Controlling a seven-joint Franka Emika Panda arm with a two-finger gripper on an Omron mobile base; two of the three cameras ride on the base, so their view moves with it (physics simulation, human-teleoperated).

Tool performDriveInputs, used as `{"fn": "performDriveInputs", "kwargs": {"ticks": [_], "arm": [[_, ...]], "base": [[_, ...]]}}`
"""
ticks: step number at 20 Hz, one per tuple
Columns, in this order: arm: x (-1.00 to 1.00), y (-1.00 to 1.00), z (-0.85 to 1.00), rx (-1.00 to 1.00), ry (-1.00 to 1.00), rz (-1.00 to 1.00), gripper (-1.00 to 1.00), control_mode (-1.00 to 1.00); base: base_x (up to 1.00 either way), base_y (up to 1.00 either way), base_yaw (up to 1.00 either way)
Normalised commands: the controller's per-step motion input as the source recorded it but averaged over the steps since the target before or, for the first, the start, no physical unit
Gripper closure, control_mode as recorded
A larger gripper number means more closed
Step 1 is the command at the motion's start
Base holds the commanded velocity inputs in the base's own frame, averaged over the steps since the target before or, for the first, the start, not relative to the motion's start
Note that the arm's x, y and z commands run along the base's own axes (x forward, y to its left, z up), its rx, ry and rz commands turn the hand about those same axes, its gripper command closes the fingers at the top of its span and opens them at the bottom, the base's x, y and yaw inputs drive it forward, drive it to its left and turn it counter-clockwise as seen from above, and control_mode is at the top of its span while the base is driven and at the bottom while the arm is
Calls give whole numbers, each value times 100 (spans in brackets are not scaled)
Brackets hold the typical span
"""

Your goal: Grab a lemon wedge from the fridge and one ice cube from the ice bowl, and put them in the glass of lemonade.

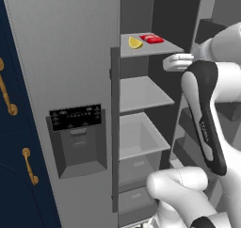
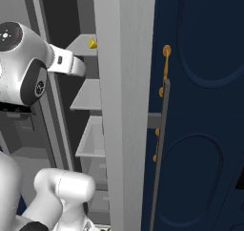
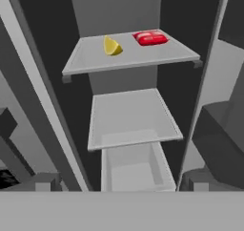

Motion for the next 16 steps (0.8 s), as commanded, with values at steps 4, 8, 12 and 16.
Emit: {"fn": "performDriveInputs", "kwargs": {"ticks": [4,8,12,16], "arm": [[62,0,10,0,5,0,-100,-100],[65,0,0,0,3,0,-100,-100],[70,1,0,0,0,1,-100,-100],[56,6,0,0,0,9,-100,-100]], "base": [[0,0,0],[0,0,0],[0,0,0],[0,0,0]]}}
